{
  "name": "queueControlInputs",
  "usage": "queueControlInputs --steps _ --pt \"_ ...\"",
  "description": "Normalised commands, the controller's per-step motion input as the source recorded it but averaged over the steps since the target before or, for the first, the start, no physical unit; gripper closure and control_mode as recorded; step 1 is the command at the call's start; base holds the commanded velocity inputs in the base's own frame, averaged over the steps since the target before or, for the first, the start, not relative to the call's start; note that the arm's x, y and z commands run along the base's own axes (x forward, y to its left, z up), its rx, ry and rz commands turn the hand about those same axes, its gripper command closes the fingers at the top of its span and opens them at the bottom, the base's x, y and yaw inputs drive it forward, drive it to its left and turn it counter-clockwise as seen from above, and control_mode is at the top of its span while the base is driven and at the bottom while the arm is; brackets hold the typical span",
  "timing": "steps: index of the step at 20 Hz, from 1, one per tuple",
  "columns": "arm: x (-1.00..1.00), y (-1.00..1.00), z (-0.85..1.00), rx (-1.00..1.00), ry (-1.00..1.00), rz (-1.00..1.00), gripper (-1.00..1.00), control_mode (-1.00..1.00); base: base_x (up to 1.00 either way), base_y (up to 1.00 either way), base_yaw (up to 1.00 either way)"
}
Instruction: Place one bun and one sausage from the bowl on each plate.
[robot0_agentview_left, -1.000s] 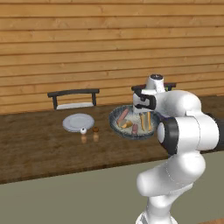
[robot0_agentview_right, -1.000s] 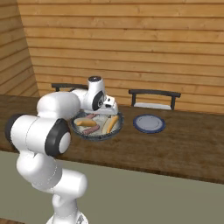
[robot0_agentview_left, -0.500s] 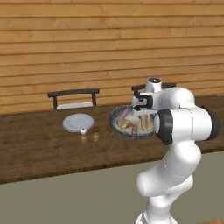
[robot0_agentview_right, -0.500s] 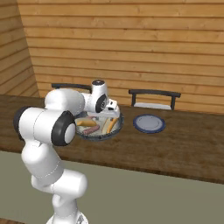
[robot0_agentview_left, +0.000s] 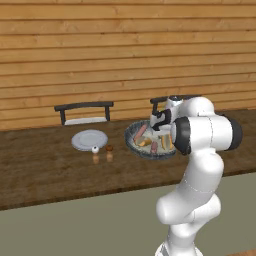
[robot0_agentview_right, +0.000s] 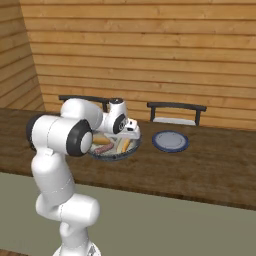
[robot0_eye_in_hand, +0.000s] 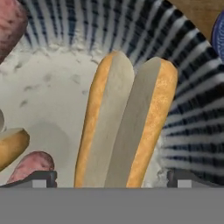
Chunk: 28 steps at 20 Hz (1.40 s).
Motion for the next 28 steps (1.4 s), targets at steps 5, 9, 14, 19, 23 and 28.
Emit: queueControlInputs --steps 5,9,14,19,23,28 --pt "0.00 -0.02 -0.22 0.00 0.00 -0.01 -1.00 -1.00 0.00 0.00 0.00" --pt "0.04 0.00 -0.17 0.00 0.00 -0.03 -1.00 -1.00 0.00 0.00 0.00" --pt "0.09 0.00 -0.24 0.00 0.00 -0.02 -1.00 -1.00 0.00 0.00 0.00" --pt "0.03 0.00 -0.09 0.00 0.00 0.00 1.00 -1.00 0.00 0.00 0.00" --pt "0.00 0.00 0.00 0.00 0.00 0.00 1.00 -1.00 0.00 0.00 0.00" --pt "-0.23 -0.17 0.41 0.00 0.00 0.00 1.00 -1.00 0.00 0.00 0.00"
